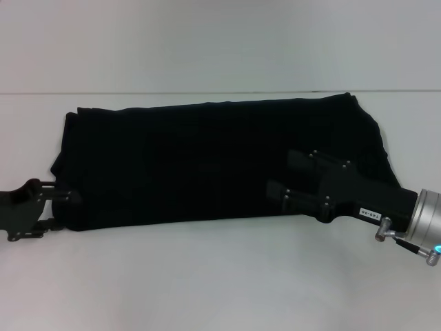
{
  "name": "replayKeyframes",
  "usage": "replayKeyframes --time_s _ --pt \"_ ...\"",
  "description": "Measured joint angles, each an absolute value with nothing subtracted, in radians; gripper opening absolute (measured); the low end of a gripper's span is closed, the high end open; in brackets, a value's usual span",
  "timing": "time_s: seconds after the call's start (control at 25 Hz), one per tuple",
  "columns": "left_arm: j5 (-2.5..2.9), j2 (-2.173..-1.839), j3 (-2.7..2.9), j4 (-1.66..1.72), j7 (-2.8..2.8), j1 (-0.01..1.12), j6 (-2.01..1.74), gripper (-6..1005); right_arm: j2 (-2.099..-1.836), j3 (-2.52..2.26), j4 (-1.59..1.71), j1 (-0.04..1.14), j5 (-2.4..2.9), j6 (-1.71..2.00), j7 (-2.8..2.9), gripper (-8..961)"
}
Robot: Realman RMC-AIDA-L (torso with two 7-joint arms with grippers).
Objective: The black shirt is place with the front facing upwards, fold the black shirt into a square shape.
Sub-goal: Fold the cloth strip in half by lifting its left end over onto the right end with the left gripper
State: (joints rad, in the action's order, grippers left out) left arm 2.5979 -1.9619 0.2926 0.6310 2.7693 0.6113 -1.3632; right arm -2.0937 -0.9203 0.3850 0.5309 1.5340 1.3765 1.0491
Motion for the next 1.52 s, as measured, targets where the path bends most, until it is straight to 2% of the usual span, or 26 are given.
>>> replayKeyframes --time_s 1.52 --pt "2.620 -1.966 0.412 0.653 2.786 0.651 -1.328 658 -2.094 -0.920 0.385 0.540 1.534 1.379 1.048 838"
